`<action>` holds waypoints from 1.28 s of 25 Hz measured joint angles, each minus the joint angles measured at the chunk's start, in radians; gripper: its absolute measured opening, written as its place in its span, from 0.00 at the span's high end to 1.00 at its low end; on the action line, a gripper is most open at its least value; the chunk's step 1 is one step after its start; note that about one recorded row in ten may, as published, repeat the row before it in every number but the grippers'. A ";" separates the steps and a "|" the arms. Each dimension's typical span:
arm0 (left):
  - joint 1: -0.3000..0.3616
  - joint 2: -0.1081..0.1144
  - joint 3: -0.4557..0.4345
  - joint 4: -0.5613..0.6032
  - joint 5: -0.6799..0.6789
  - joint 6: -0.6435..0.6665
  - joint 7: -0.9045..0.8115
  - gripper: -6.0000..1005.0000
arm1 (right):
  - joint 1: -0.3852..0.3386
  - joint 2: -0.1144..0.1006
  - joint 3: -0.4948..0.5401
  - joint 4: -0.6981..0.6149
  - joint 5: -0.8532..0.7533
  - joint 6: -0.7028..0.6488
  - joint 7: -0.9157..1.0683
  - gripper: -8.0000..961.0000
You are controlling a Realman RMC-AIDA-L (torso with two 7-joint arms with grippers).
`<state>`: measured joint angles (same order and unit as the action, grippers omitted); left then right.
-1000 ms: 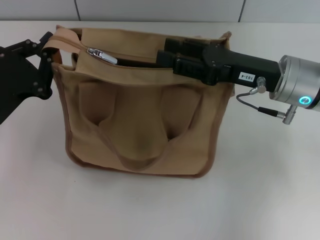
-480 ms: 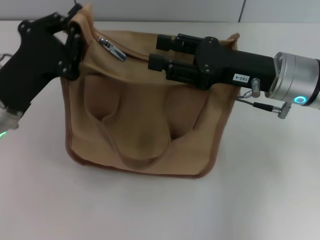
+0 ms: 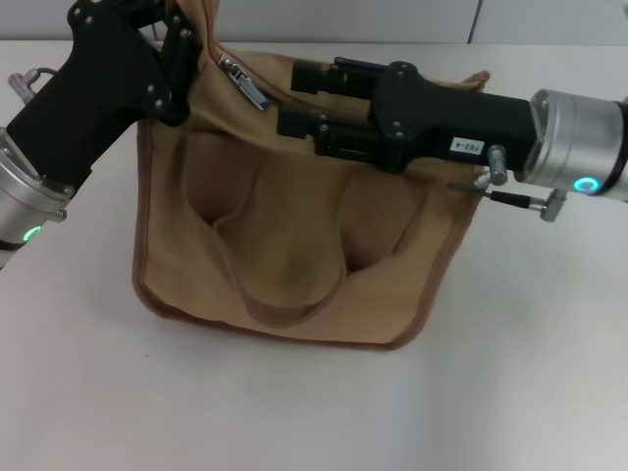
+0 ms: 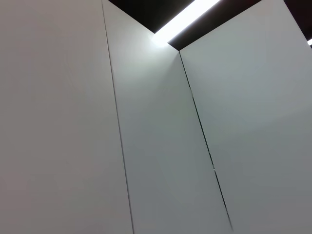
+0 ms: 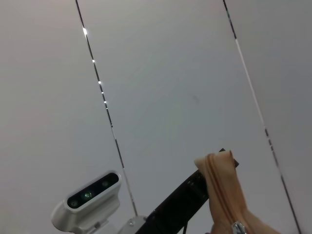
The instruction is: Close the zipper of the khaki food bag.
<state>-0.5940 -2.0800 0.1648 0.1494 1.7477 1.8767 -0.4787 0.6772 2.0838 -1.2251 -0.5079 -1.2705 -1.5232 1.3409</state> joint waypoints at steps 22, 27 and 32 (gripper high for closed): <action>0.003 0.000 -0.005 0.001 -0.002 -0.003 0.003 0.95 | 0.067 0.000 -0.039 0.004 -0.041 0.055 0.163 0.34; 0.001 0.000 -0.005 0.001 -0.002 -0.005 0.005 0.95 | 0.068 0.000 -0.045 0.002 -0.041 0.045 0.171 0.34; -0.001 0.000 -0.005 -0.001 -0.002 -0.008 0.010 0.95 | 0.075 0.001 -0.062 0.004 -0.042 0.046 0.176 0.34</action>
<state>-0.5947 -2.0800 0.1594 0.1487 1.7455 1.8685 -0.4690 0.7524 2.0852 -1.2869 -0.5035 -1.3122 -1.4774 1.5171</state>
